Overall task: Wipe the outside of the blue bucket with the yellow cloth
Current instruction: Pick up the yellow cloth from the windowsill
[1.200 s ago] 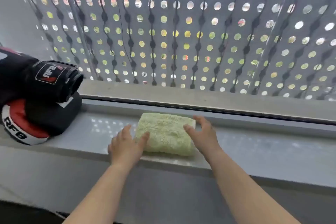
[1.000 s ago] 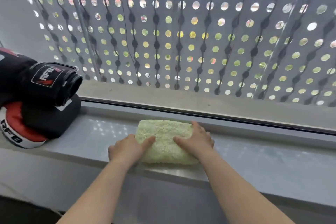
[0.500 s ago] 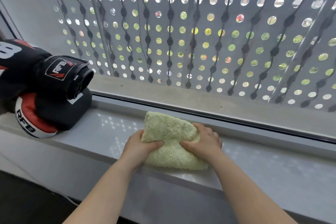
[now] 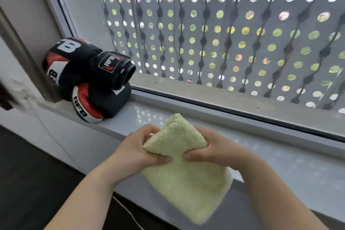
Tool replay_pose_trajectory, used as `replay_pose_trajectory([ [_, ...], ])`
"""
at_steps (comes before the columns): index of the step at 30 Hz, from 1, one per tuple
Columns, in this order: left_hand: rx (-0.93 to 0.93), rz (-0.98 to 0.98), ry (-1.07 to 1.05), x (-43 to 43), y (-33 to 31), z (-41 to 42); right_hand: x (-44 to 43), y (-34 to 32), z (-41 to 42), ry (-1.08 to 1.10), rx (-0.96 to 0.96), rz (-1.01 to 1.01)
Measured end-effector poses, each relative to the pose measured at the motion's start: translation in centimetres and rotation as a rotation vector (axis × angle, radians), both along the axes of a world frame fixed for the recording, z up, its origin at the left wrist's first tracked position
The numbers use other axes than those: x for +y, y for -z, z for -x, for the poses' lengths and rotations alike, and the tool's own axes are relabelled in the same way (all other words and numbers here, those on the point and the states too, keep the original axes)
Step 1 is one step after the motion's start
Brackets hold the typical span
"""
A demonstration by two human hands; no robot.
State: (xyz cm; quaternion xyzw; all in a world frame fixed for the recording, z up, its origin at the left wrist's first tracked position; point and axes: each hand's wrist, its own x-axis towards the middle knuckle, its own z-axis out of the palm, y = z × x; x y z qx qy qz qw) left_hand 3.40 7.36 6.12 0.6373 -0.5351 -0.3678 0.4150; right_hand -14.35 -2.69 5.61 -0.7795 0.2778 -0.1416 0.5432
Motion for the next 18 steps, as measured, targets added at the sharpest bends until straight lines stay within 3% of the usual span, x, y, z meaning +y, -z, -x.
replay_pose_trajectory([
  [3, 0.11, 0.009, -0.045, 2.4, 0.0, -1.2, 2.8, 1.4, -1.6, 0.023, -0.107, -0.098],
  [8, 0.318, 0.108, -0.387, 7.3, 1.5, -4.0, 7.8, 2.7, -4.5, 0.337, -0.333, -0.189],
  [10, 0.377, 0.07, -0.431, 10.2, 2.5, -5.0, 10.3, 2.4, -5.8, 0.402, -0.402, -0.185],
  [13, 0.561, -0.127, -0.293, 15.0, 3.7, -7.2, 15.3, 2.0, -8.1, 0.416, -0.466, -0.131],
  [18, 1.054, -0.408, -0.066, 21.8, 5.9, -14.0, 25.4, 3.5, -12.5, 0.366, -0.495, -0.061],
])
